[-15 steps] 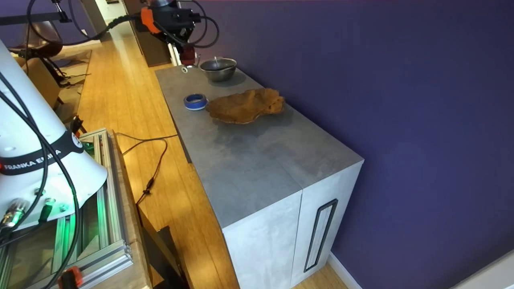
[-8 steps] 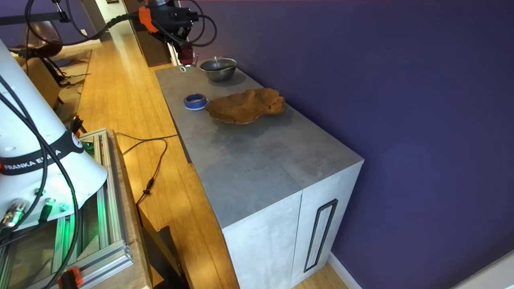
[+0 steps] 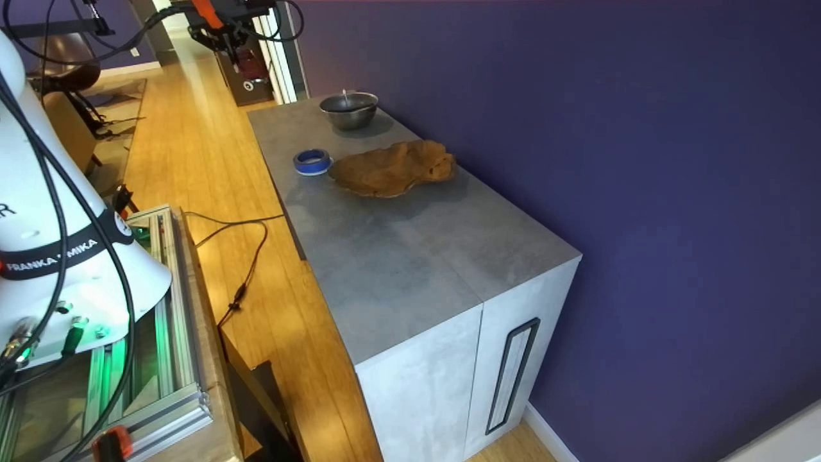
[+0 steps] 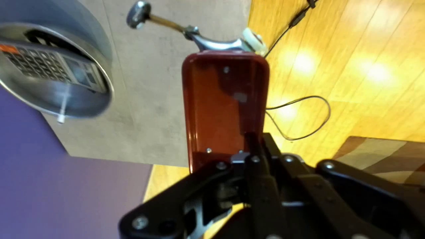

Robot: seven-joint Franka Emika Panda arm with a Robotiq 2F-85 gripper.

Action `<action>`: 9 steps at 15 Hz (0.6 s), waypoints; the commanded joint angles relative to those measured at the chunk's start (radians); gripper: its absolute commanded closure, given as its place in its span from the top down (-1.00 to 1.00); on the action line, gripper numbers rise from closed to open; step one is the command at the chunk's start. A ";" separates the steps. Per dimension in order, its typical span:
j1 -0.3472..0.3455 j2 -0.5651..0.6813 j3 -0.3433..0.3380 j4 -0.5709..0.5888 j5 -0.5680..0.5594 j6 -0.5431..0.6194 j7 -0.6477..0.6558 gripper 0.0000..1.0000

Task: Move the red wagon to the left

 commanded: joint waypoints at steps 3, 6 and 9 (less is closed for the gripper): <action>0.000 0.287 0.104 0.213 -0.410 0.019 0.106 -0.98; 0.093 0.385 -0.016 0.278 -0.654 -0.026 0.181 -0.98; -0.021 0.405 0.103 0.275 -0.681 -0.012 0.220 -0.90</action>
